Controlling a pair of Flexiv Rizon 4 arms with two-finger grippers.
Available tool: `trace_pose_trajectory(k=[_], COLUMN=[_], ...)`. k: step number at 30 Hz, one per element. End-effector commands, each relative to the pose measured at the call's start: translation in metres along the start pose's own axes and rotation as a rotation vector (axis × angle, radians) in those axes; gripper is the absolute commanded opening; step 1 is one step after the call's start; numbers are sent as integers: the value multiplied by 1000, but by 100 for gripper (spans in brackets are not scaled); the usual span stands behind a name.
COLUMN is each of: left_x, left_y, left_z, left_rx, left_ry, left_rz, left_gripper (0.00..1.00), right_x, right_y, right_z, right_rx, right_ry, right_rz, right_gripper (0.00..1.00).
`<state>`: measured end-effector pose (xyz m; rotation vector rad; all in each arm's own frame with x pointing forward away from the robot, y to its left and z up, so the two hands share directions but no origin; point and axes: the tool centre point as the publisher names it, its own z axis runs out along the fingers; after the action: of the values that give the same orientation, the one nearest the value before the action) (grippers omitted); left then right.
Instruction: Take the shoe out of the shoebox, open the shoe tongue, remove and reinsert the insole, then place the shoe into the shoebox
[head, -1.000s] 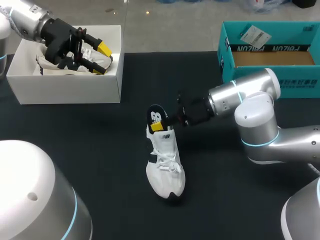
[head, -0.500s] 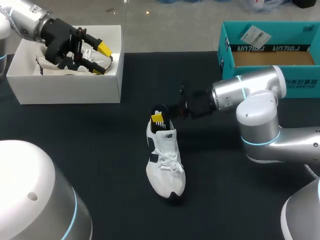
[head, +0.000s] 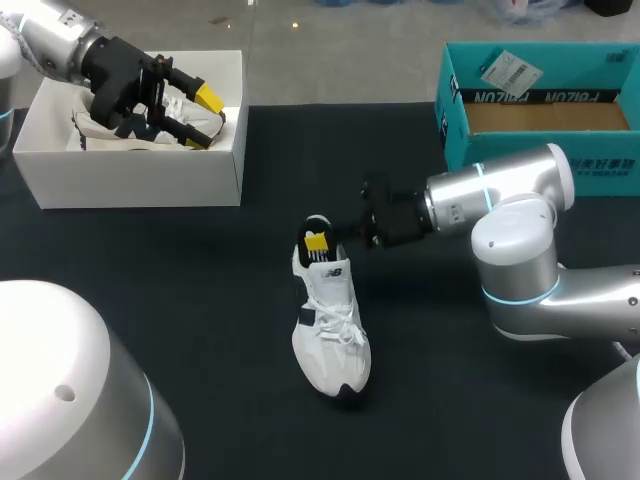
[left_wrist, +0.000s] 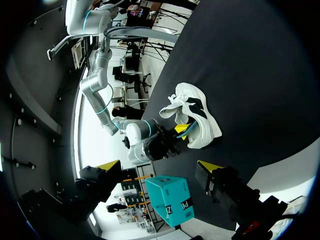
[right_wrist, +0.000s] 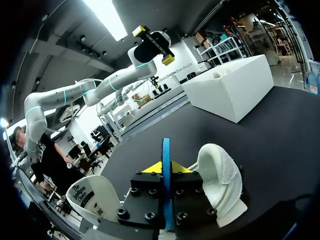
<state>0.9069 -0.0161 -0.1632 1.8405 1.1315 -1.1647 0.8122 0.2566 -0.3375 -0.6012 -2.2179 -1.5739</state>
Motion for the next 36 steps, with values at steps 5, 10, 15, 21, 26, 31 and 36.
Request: trace_pose_trajectory(k=[5,10,15,21,26,31,36], left_x=[0,0,0,0,0,0,0], left_y=[0,0,0,0,0,0,0], left_z=[-1,-1,-1,-1,-1,-1,-1], left_rx=[2,2,2,2,2,2,2], left_ry=[3,3,3,3,3,3,3], left_rz=[1,1,1,1,1,1,1], left_gripper=[100,100,100,100,100,100,100], right_x=[5,5,2,4,6,1,-4], right_y=[-16,-9,2,5,0,-3,-1], right_z=[5,-2,-8,-18,-25,-19,-10], right_rx=[59,20,7,9,3,1,-2], right_ry=[34,-2,-28,-59,-77,-84,-86], right_rz=[29,9,-13,-22,-7,9,19], right_gripper=[0,70,74,65,36,0,0])
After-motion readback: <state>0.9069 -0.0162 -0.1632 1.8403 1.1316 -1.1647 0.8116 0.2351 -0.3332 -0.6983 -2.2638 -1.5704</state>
